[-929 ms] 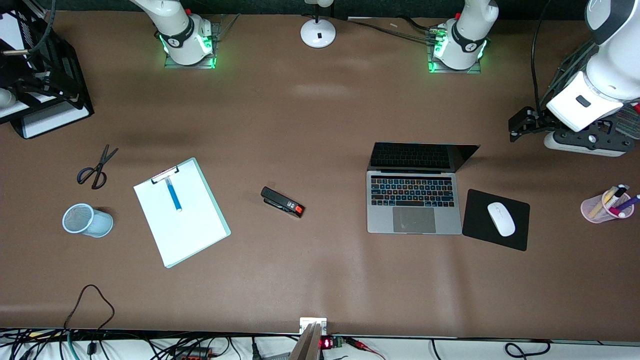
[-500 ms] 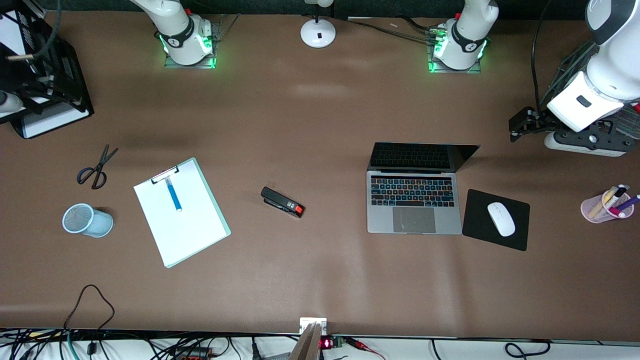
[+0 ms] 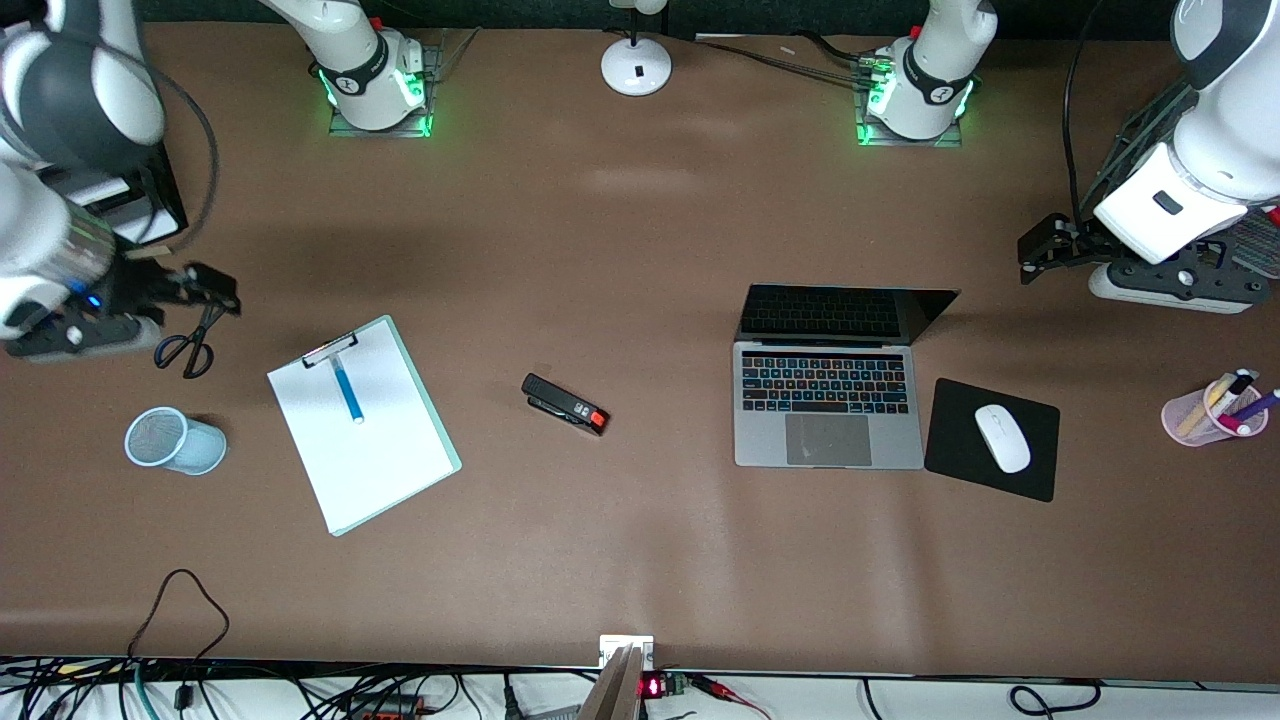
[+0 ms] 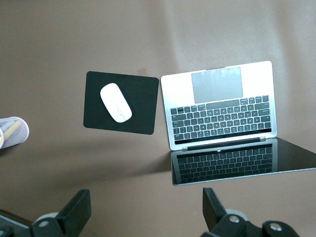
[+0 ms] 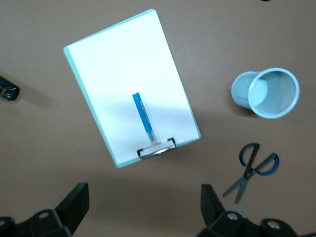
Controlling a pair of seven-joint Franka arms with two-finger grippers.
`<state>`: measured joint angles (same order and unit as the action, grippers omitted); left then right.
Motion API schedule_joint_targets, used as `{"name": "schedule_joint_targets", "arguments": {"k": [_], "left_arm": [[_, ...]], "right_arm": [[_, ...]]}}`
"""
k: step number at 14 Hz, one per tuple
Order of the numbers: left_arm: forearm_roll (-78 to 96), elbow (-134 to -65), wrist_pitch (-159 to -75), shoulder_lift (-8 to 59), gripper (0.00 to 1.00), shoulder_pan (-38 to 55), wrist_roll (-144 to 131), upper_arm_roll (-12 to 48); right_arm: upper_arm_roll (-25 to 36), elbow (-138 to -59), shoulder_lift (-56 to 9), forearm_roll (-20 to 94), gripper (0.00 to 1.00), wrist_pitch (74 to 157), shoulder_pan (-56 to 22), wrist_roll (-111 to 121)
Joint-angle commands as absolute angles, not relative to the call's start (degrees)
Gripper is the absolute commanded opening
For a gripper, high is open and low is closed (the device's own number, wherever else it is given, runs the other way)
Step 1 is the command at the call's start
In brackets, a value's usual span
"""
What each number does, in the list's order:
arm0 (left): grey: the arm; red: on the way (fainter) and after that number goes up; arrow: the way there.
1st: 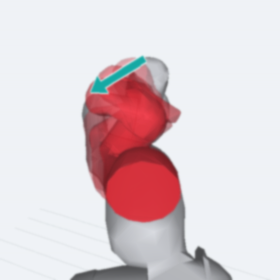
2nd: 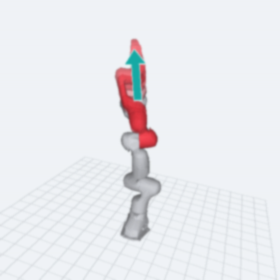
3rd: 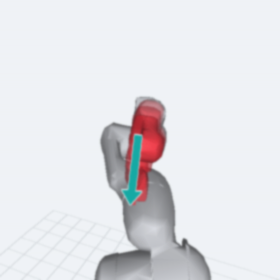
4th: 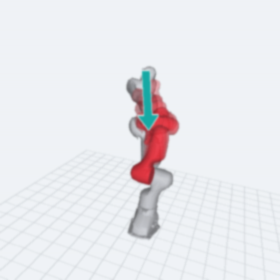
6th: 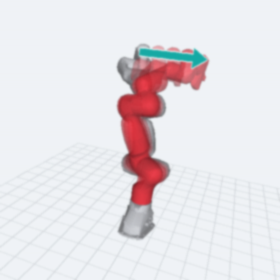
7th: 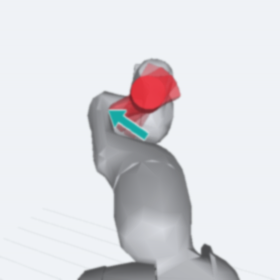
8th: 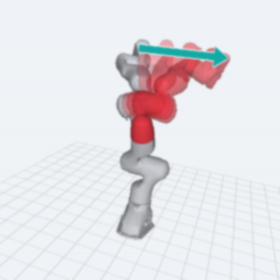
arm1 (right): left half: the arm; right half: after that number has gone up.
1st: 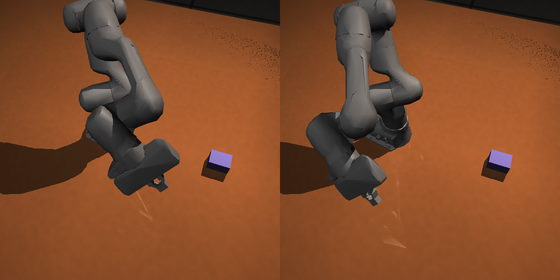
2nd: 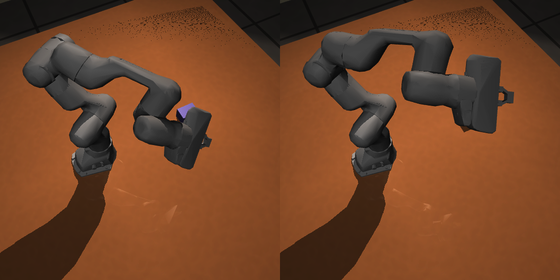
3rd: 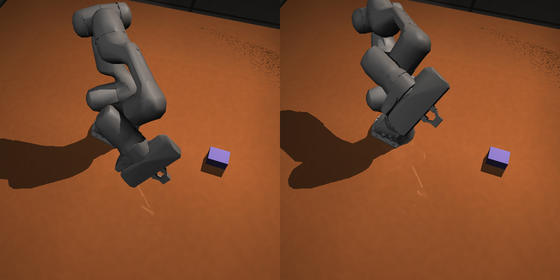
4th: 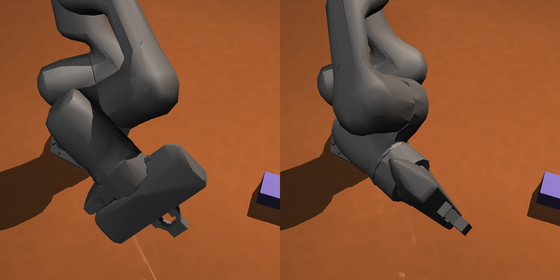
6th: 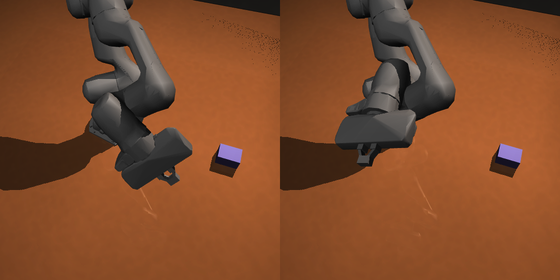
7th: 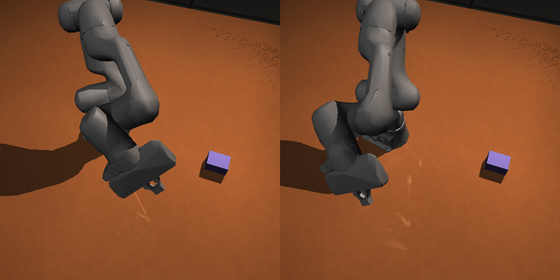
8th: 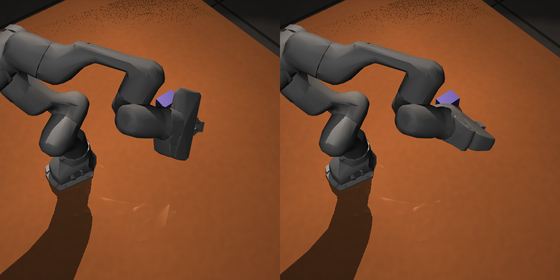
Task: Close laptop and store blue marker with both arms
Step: 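Move the right gripper toward the blue marker on the clipboard, then grasp the blue marker with the right gripper while the left gripper starts moving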
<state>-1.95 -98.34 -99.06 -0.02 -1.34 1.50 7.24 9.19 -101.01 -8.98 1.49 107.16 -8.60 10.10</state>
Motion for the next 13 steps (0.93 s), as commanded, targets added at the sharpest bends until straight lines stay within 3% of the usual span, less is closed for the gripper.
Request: {"name": "schedule_joint_targets", "arguments": {"k": [1,7,10,13], "left_arm": [[-1.41,-97.21,-98.44,0.44,1.00,-1.58,2.81,7.21],[-1.76,-97.21,-98.70,0.88,1.00,-1.58,2.11,6.77],[-1.76,-97.21,-98.70,0.88,1.00,-1.58,1.93,6.68],[-1.76,-97.21,-98.53,0.97,1.00,-1.58,1.93,6.68]], "right_arm": [[9.05,-103.09,-11.15,2.37,1.00,112.13,-8.53,15.09],[9.05,-107.49,-18.53,2.37,1.00,126.72,-8.35,22.06],[8.79,-107.49,-21.53,2.29,1.00,128.76,-8.70,23.63],[8.44,-107.49,-24.07,2.29,0.94,130.16,-9.32,27.94]]}}
